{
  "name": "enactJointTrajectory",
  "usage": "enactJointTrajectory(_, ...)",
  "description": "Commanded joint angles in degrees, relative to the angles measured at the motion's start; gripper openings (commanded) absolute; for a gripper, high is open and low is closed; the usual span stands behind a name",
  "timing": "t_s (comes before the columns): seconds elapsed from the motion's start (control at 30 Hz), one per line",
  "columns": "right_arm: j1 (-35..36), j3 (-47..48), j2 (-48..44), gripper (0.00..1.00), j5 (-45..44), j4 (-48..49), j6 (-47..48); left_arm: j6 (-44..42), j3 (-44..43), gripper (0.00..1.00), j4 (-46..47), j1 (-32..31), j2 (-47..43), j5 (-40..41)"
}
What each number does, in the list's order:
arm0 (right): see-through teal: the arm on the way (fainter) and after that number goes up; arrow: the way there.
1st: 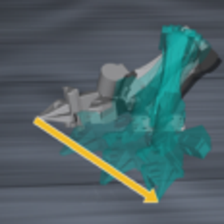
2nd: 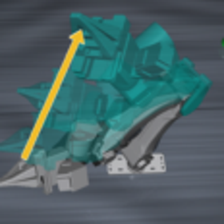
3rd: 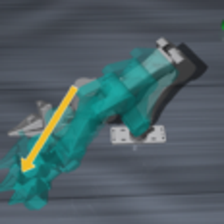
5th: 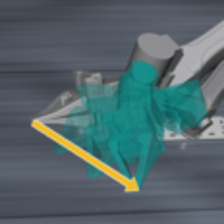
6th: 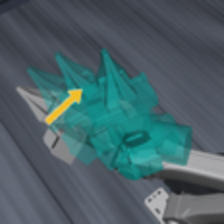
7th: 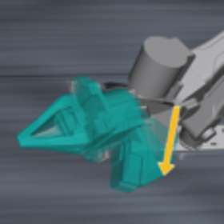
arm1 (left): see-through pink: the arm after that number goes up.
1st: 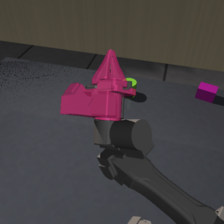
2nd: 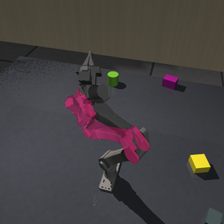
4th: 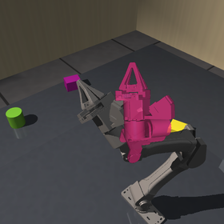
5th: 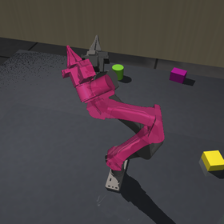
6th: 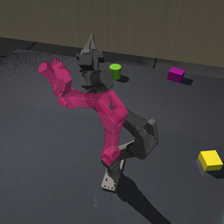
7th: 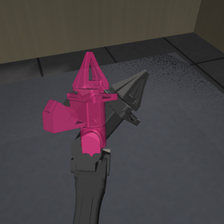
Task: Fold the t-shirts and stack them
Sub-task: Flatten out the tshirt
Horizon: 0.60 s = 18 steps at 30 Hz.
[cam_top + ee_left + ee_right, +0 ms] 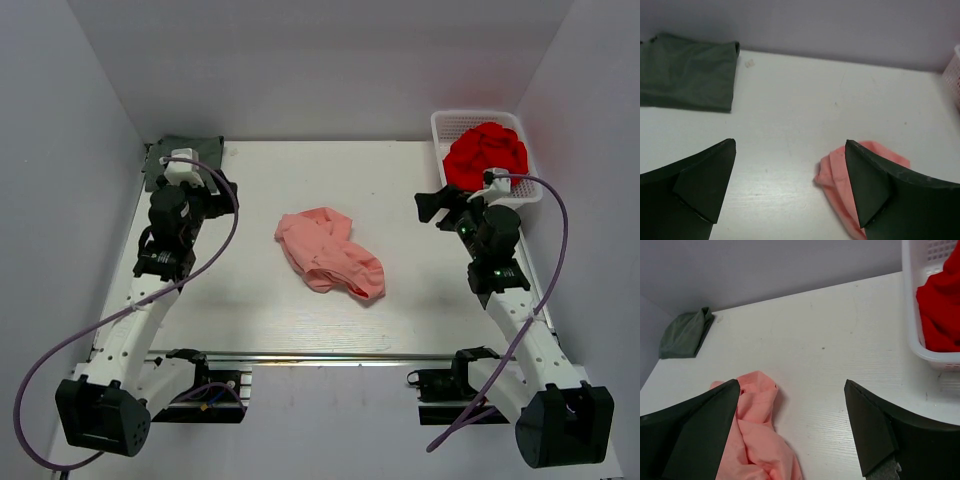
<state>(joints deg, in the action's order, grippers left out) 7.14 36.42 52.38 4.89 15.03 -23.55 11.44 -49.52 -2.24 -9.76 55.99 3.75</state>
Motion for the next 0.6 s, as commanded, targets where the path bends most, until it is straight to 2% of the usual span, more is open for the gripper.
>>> enactJointTrajectory(0.0,0.1,3.2,0.1,0.91,4.7,0.9,0.4,-2.7,-2.3,1.0,-3.2,-0.3,0.8,-3.3)
enactJointTrajectory(0.23,0.1,2.5,2.9,0.91,9.4,1.8,2.0,-2.7,-2.2,1.0,-4.3,-0.8,4.4,-9.9)
enactJointTrajectory(0.3,0.0,2.6,4.4,0.91,16.1,2.8,5.0,-1.9,-2.2,1.0,-4.3,-0.8,6.3,-14.6)
enactJointTrajectory(0.37,0.2,5.0,8.5,0.91,21.2,1.9,5.1,-0.7,-2.2,1.0,-3.6,-0.8,8.9,-18.6)
enactJointTrajectory(0.4,0.1,7.0,10.0,0.91,22.5,0.5,5.1,-0.1,-2.2,1.0,-2.5,-0.8,11.9,-23.5)
enactJointTrajectory(0.57,0.8,14.8,23.2,0.91,30.7,-3.7,5.2,2.0,-2.2,1.0,-1.6,-3.9,18.5,-30.1)
